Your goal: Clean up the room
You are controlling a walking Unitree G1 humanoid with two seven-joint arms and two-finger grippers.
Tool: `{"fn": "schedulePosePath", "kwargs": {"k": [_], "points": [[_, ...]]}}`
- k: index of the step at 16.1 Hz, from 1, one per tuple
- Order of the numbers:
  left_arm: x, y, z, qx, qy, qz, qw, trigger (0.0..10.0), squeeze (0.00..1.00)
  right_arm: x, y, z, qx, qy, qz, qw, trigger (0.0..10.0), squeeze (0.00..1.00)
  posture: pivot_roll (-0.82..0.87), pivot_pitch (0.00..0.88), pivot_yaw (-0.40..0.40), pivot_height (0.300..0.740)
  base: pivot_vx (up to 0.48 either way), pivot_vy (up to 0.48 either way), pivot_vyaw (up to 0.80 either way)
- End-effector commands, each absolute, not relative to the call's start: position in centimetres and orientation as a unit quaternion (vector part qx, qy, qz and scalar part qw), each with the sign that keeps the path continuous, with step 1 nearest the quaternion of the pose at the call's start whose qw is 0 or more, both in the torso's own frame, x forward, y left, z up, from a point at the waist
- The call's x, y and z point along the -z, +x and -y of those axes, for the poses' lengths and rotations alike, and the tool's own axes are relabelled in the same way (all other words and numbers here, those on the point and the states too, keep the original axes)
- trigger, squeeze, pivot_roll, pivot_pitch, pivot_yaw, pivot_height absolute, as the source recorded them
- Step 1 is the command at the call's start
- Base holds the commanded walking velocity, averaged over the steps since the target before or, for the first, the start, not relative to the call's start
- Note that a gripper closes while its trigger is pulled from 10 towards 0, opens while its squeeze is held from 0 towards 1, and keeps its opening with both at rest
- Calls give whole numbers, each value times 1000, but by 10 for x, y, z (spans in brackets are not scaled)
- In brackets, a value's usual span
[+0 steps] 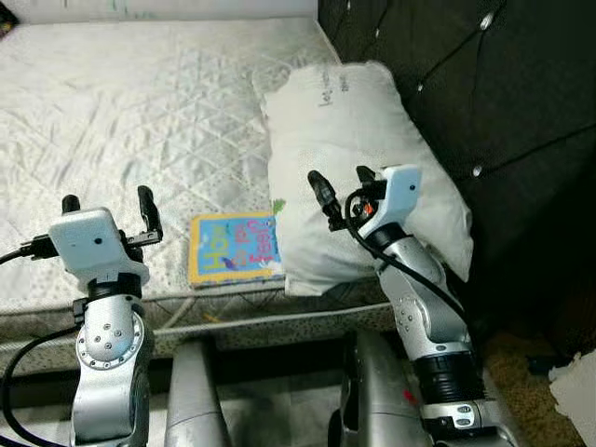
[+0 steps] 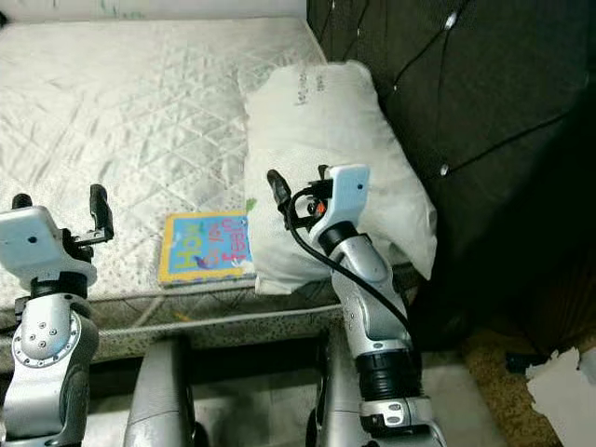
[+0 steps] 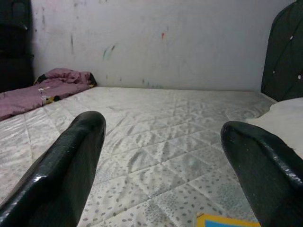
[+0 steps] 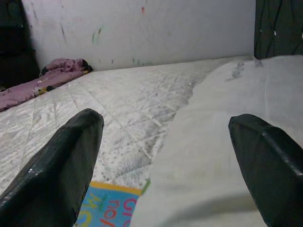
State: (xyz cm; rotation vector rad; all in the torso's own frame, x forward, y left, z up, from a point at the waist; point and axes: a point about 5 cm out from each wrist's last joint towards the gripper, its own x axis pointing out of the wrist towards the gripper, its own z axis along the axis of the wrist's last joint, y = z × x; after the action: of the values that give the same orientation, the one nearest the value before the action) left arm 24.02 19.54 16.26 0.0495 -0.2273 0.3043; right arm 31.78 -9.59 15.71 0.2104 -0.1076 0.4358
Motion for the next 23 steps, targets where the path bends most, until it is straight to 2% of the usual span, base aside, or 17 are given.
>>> {"fn": "schedulePosePath", "kwargs": {"k": [1,12,23], "points": [[-163,240,-190,-132,13,110,985,10000,0,-171,320,94,-221,103,76,967,10000,0,27,0,2,591,0,0,0],[-154,243,-180,-108,18,82,991,10000,0,-171,320,98,-213,94,68,970,10000,0,13,0,-11,740,0,0,0],[-153,248,-177,-107,11,81,991,10000,0,-158,319,105,-189,71,47,978,10000,0,6,0,-18,740,0,0,0]]}}
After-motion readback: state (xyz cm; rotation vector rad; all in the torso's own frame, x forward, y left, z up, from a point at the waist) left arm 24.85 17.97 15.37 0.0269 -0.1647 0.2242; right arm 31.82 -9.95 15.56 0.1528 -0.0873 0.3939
